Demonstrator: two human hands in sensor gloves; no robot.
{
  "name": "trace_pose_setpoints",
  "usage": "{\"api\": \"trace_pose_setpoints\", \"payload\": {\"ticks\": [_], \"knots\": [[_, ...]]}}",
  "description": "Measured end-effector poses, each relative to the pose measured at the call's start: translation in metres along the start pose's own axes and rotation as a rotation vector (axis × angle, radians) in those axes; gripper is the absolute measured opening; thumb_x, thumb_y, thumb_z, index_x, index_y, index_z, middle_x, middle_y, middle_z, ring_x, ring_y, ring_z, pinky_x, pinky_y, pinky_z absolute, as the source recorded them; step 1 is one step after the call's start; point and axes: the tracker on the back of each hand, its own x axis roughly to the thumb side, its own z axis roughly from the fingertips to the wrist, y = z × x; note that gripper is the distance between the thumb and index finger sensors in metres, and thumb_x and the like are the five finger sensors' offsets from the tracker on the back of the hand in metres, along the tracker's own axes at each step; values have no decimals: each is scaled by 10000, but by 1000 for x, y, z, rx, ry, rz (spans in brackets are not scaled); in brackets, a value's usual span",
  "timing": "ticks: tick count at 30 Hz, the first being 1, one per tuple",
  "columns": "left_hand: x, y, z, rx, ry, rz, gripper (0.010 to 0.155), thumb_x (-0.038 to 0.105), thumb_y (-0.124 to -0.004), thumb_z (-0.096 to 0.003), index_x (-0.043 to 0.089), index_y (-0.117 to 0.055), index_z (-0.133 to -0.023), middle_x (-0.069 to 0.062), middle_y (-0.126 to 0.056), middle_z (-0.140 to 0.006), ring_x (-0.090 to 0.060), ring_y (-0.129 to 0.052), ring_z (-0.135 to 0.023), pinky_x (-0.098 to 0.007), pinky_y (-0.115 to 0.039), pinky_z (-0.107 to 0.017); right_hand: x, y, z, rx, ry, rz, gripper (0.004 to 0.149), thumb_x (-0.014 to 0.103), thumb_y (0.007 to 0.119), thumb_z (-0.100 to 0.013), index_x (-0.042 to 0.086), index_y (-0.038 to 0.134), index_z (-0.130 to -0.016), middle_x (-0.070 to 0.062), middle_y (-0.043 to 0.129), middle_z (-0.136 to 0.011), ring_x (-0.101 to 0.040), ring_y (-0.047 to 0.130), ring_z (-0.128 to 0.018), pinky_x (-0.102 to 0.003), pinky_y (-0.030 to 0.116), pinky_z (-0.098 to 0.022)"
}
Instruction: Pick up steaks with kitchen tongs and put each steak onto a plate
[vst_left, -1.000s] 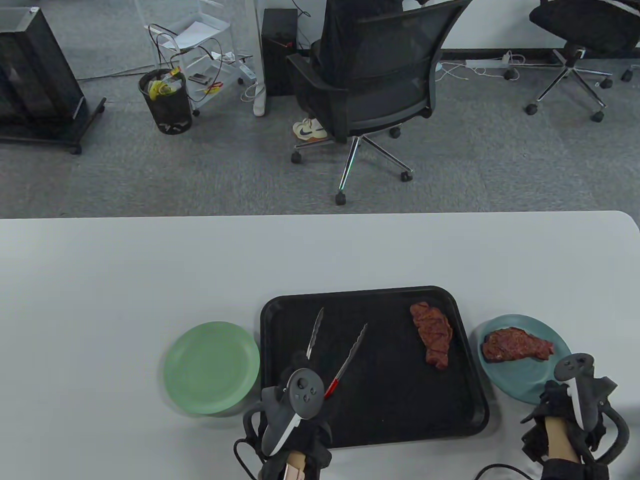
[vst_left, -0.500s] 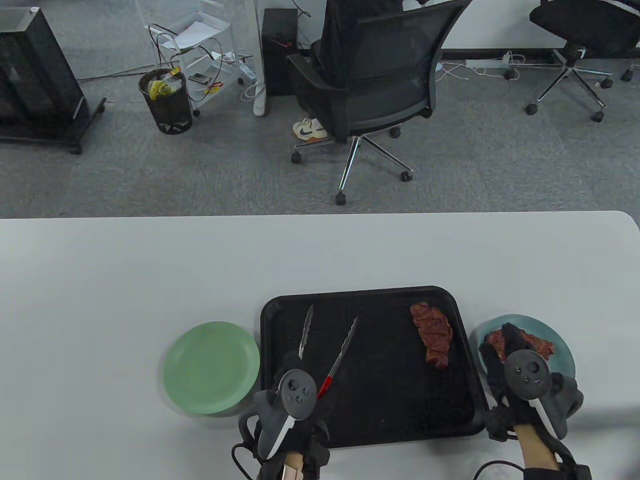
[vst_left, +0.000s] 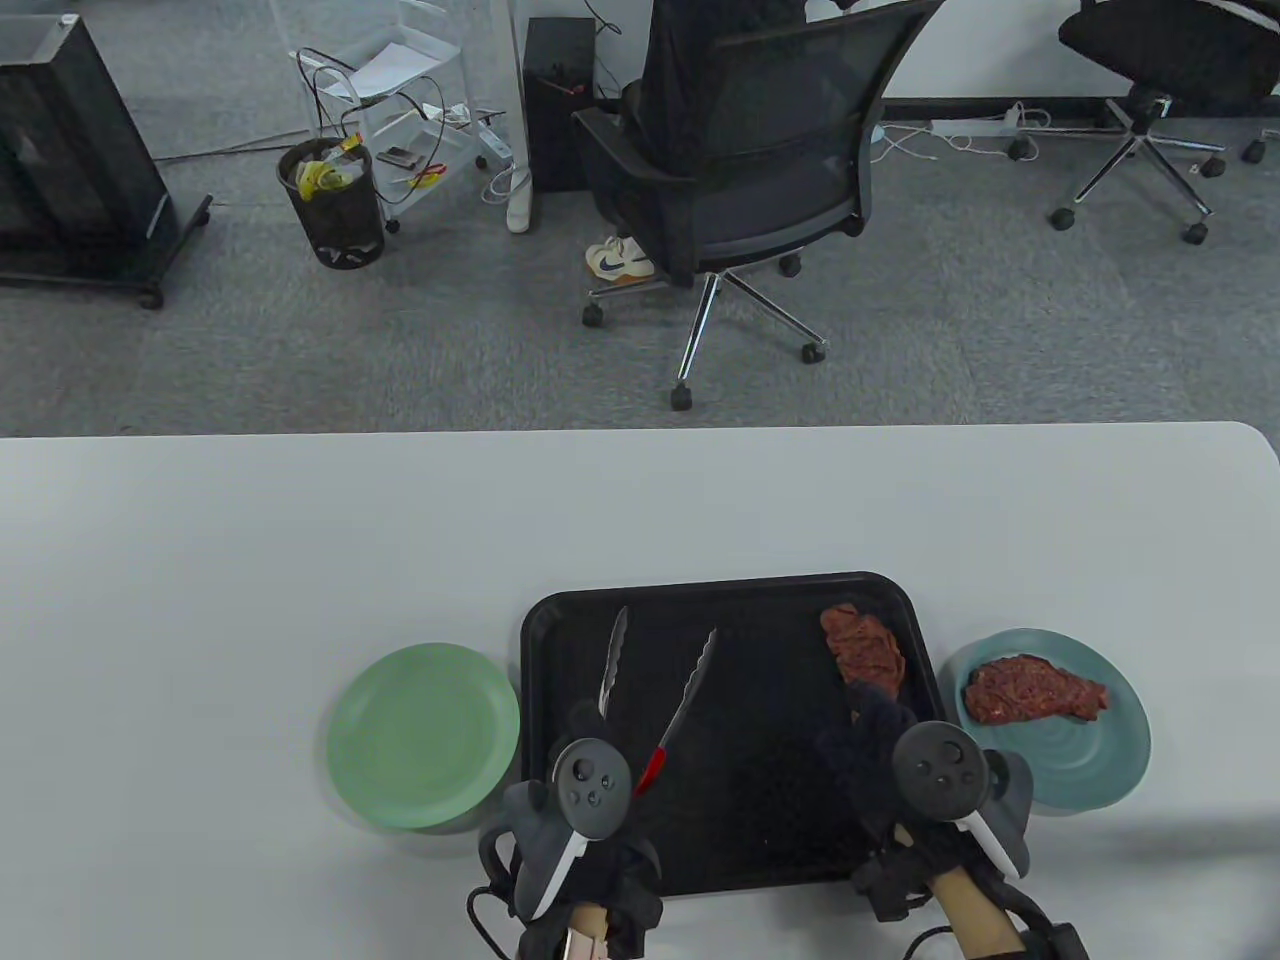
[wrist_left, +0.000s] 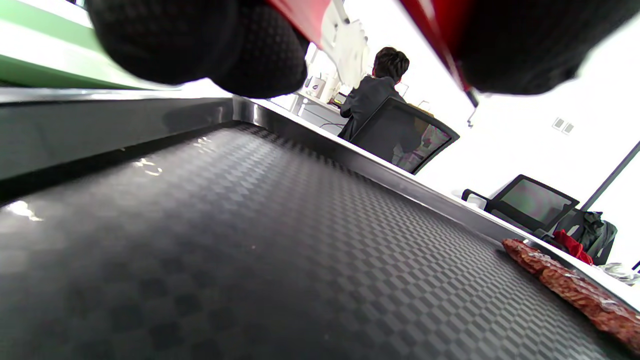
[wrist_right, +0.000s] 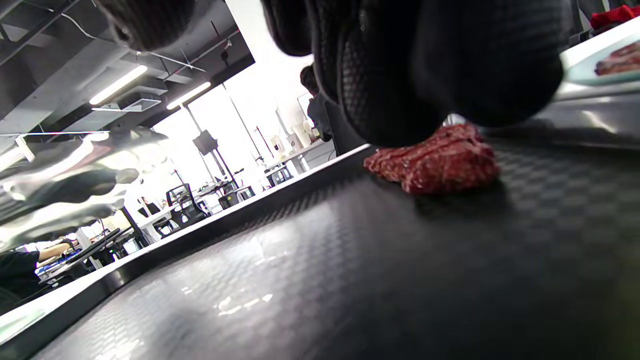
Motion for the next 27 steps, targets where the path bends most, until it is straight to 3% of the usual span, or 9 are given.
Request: {"api": "trace_pose_setpoints", "payload": {"ticks": [7, 12, 17, 22, 27], "knots": [[5, 2, 2, 0, -37, 23, 1010, 580, -845, -314, 56, -419, -1065, -228, -661, -942, -333, -904, -559, -348, -866, -291, -10, 7, 0, 64, 15, -123, 703, 484, 688, -445, 53, 544, -981, -227, 780, -834, -370, 918, -514, -448, 841, -323], [25, 8, 13, 5, -162, 198, 1006, 583, -842, -318, 55, -424, -1064, -228, -669, -940, -333, -910, -559, -351, -869, -294, -8, 26, -1, 294, -36, -580, 842, 564, 666, -431, 15, 435, -1026, -310, 649, -920, -467, 831, -640, -512, 793, -397], [46, 6, 25, -13, -289, 420, 996, 581, -844, -322, 42, -449, -1060, -241, -695, -929, -353, -928, -562, -367, -881, -306, 2, 41, 1, 420, -87, -848, 946, 616, 653, -418, -5, 318, -1048, -359, 498, -984, -533, 695, -760, -575, 716, -485], [59, 1, 32, -73, -338, 490, 989, 580, -840, -327, 42, -452, -1060, -240, -700, -933, -367, -931, -579, -378, -881, -322, 13, 44, 5, 541, -186, -939, 1021, 661, 640, -412, -2, 213, -1061, -368, 371, -1027, -558, 579, -834, -609, 646, -546], [62, -5, 34, -135, -372, 563, 967, 581, -822, -339, 34, -470, -1054, -242, -723, -920, -368, -944, -566, -379, -883, -323, 20, 47, 7, 574, -215, -1030, 1022, 665, 643, -412, -3, 220, -1060, -364, 357, -1032, -560, 557, -843, -612, 630, -561]]}}
